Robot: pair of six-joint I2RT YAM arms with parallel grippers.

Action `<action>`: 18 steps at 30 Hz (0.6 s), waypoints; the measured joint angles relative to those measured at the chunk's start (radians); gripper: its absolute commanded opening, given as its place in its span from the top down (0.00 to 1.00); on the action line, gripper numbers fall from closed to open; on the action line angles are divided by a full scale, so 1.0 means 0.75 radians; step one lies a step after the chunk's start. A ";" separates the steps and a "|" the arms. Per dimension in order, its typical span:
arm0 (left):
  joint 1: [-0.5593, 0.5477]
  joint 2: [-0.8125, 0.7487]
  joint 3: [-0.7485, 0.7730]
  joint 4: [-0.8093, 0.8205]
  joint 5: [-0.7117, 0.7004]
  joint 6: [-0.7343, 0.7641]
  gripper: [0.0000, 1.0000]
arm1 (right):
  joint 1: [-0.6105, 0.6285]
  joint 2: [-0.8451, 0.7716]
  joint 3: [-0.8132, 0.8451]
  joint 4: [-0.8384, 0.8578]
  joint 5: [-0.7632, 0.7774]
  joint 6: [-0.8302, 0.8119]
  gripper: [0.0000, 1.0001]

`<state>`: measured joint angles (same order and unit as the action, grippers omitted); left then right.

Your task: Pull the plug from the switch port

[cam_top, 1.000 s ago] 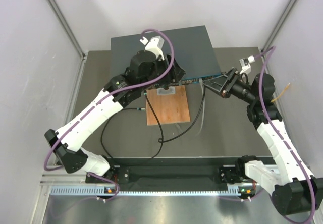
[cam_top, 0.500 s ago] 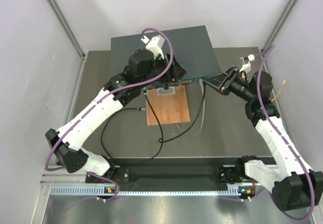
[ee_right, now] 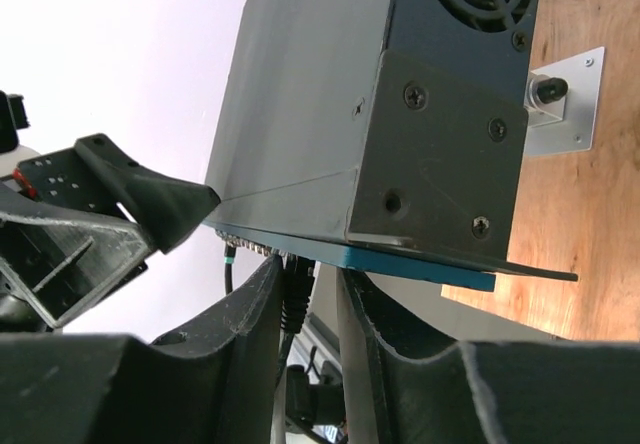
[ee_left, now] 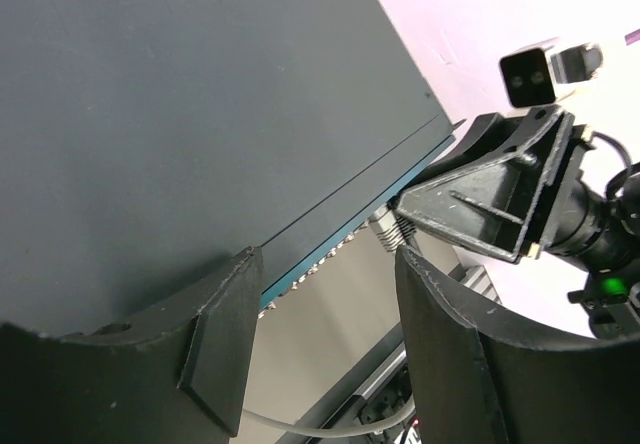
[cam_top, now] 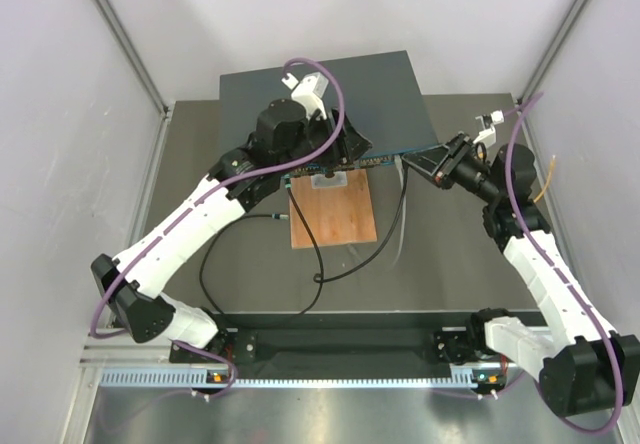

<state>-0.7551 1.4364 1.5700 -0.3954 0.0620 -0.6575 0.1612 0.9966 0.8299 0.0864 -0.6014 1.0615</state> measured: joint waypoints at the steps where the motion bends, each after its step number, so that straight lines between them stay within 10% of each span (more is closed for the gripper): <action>1: 0.000 0.000 -0.005 0.001 0.001 0.000 0.40 | 0.001 0.001 -0.001 0.004 0.003 0.008 0.73; 18: 0.003 -0.027 -0.073 0.063 0.002 -0.001 0.39 | 0.042 -0.003 -0.027 0.046 0.077 0.126 0.82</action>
<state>-0.7532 1.4162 1.5150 -0.3485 0.0635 -0.6579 0.1928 0.9947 0.8093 0.1207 -0.5434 1.1561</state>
